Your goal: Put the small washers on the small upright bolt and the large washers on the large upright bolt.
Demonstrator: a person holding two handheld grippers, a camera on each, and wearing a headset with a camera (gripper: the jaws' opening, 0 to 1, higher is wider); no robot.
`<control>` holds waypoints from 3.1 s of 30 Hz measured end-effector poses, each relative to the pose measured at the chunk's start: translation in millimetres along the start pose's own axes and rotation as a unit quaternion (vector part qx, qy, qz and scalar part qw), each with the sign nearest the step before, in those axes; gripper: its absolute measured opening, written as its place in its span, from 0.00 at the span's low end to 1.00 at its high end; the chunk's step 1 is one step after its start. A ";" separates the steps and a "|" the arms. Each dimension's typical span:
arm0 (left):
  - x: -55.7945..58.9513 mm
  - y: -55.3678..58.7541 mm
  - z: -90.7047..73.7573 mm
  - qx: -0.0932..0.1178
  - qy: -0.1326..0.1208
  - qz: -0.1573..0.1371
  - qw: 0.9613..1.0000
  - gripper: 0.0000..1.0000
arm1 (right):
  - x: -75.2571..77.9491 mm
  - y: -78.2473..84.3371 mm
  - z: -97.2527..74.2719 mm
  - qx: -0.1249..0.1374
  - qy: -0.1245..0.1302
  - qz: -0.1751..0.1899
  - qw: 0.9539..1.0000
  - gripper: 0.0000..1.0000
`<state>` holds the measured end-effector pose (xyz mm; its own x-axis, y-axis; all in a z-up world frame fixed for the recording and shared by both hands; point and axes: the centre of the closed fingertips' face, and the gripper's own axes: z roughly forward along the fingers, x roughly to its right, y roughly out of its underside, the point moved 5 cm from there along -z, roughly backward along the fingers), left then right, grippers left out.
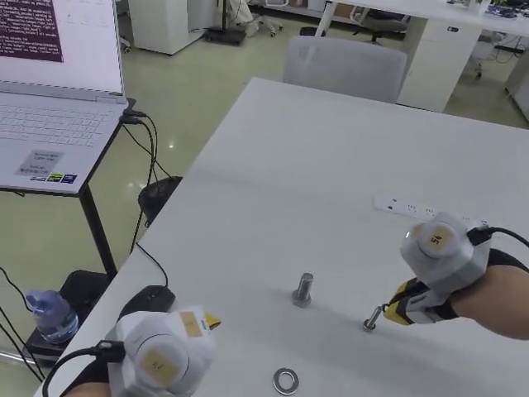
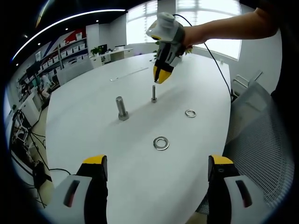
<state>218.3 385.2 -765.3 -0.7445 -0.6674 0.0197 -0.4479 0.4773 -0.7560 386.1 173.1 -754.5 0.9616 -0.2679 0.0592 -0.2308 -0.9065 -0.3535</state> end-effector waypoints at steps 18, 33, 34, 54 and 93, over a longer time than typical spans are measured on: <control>0.0 2.0 1.7 0.000 0.003 -0.007 1.000 0.87 | 3.2 -0.7 16.8 -0.020 -0.011 -0.012 1.000 0.13; 2.7 6.9 -0.1 -0.001 0.003 -0.009 1.000 0.85 | 1.8 3.5 34.9 -0.043 -0.017 -0.030 0.998 0.13; 3.0 7.0 -0.3 -0.001 0.003 -0.011 1.000 0.85 | 1.2 3.6 36.6 -0.045 -0.018 -0.032 0.998 0.13; 3.0 10.5 -2.0 -0.008 0.004 -0.018 1.000 0.83 | 3.8 10.6 57.9 -0.068 -0.025 -0.045 0.996 0.13; 2.7 5.7 0.3 -0.009 0.009 -0.013 1.000 0.81 | 9.8 7.3 46.7 -0.056 -0.023 -0.050 0.997 0.21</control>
<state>213.9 385.9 -769.8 -0.7409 -0.6696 0.0515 -0.4764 0.4700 -0.7430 400.8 179.1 -800.1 0.9858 -0.1616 0.0448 -0.1463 -0.9592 -0.2420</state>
